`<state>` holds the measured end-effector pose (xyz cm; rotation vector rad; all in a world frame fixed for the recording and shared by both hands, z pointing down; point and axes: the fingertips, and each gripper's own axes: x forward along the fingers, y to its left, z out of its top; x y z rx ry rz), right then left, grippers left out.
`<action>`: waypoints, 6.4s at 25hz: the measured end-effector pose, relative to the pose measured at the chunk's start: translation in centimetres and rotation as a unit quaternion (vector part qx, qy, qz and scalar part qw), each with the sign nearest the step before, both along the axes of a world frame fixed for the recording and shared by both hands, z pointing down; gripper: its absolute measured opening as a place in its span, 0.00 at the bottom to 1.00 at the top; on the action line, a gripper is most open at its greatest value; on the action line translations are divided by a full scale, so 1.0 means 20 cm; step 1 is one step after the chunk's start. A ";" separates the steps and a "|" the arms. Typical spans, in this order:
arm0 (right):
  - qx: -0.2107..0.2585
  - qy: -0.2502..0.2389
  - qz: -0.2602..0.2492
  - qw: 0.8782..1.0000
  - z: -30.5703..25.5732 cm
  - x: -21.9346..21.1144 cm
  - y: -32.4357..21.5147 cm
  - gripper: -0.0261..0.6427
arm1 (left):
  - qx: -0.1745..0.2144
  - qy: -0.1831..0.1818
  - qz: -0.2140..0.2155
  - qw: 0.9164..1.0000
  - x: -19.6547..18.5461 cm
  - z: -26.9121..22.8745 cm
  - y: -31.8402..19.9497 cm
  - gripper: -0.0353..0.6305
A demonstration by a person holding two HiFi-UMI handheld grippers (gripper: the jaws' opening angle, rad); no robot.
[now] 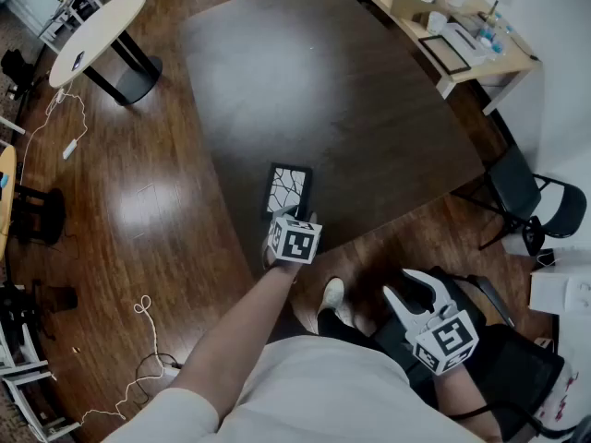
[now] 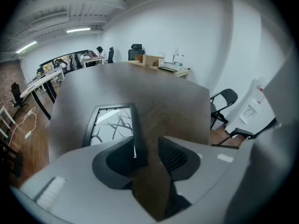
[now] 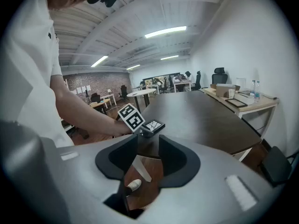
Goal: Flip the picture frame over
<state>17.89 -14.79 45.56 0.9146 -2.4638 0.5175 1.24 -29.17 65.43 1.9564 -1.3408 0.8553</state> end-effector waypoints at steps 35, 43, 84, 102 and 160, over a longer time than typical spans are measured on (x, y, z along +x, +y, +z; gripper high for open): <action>-0.009 0.010 0.014 1.000 -0.03 -0.44 -0.23 0.25 | -0.063 0.621 -0.072 0.778 -0.05 -0.48 -0.06 0.15; -0.010 0.029 0.033 0.999 -0.04 -0.52 -0.22 0.25 | -0.088 0.713 -0.090 0.690 -0.24 -0.45 -0.04 0.15; -0.018 0.037 0.110 0.993 0.02 -0.65 0.23 0.25 | -0.025 0.089 0.026 0.995 -0.56 -0.01 -0.10 0.20; 0.057 -0.018 -0.017 0.998 0.04 -0.16 1.07 0.25 | 0.224 0.219 0.061 0.948 -0.36 -1.06 1.69 0.20; 0.122 -0.018 -0.021 0.992 -0.28 -0.94 2.17 0.24 | 0.221 0.269 0.152 0.925 -0.84 -1.20 2.95 0.18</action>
